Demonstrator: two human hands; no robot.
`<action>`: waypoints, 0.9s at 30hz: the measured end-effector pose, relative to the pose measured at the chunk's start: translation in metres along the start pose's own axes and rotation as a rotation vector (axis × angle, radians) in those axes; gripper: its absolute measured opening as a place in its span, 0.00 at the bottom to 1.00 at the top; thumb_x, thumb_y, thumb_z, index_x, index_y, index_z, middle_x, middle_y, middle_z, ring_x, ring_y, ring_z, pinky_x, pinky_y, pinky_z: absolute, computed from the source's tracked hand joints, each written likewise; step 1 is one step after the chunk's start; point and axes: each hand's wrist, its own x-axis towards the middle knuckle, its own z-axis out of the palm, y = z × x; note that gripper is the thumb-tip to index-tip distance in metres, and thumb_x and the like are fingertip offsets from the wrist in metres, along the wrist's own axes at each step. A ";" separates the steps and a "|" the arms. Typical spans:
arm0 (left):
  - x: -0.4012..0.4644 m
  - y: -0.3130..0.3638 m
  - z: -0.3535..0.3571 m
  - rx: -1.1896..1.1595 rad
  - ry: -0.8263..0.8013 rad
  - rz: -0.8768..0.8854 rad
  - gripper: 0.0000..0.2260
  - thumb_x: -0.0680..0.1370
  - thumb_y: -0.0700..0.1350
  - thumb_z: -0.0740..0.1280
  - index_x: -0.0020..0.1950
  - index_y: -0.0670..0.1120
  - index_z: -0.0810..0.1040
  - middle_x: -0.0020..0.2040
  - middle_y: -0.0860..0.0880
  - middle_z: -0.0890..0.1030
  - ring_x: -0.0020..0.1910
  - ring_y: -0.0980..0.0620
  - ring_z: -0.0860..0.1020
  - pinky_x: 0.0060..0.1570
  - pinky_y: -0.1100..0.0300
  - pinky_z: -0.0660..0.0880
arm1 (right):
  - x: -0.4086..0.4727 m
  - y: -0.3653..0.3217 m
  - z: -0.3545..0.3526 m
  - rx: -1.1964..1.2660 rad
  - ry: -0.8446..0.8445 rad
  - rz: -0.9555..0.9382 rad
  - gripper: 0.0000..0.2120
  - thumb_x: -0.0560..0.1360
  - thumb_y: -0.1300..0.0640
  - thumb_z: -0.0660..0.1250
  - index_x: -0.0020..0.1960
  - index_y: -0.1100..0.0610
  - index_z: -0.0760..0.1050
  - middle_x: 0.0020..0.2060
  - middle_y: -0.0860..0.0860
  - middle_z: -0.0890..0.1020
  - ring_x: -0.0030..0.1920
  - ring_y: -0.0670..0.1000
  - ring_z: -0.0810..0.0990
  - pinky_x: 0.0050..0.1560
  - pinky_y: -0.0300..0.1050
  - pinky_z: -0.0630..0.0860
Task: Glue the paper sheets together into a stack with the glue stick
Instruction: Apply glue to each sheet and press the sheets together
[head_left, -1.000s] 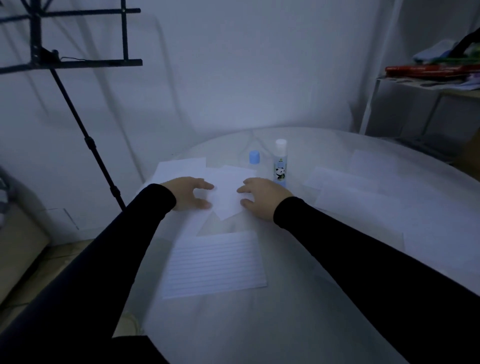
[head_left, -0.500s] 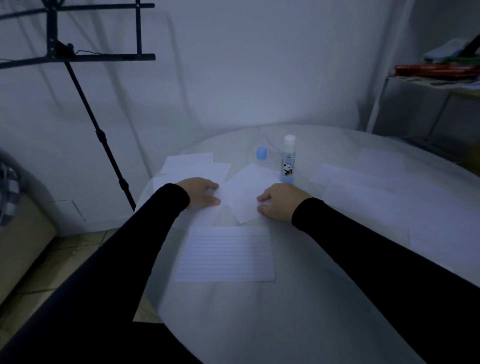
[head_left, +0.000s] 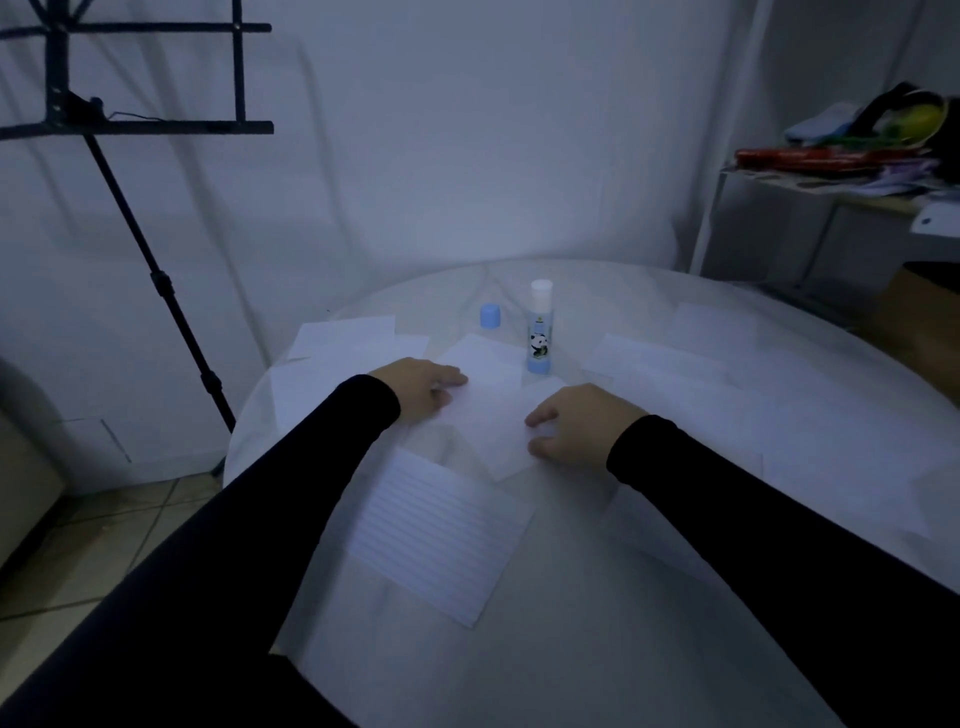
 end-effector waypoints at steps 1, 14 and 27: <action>0.001 -0.002 -0.001 0.002 0.001 -0.012 0.20 0.82 0.46 0.58 0.74 0.53 0.65 0.76 0.54 0.62 0.74 0.49 0.62 0.70 0.62 0.53 | -0.001 0.001 0.000 0.002 0.006 0.010 0.20 0.76 0.48 0.64 0.67 0.49 0.73 0.67 0.49 0.72 0.67 0.50 0.70 0.60 0.39 0.65; -0.001 0.036 -0.009 -0.167 0.320 -0.005 0.22 0.77 0.55 0.66 0.69 0.49 0.72 0.69 0.51 0.73 0.68 0.51 0.70 0.66 0.61 0.63 | -0.001 0.004 0.011 0.014 0.145 0.085 0.26 0.71 0.39 0.66 0.62 0.54 0.75 0.60 0.52 0.74 0.61 0.53 0.74 0.59 0.47 0.72; 0.063 0.082 -0.008 -0.571 0.290 0.021 0.19 0.70 0.53 0.75 0.59 0.48 0.80 0.57 0.52 0.80 0.54 0.54 0.77 0.52 0.63 0.69 | 0.015 0.073 -0.002 0.098 0.054 -0.176 0.23 0.72 0.45 0.68 0.65 0.50 0.74 0.66 0.44 0.73 0.66 0.46 0.70 0.69 0.46 0.65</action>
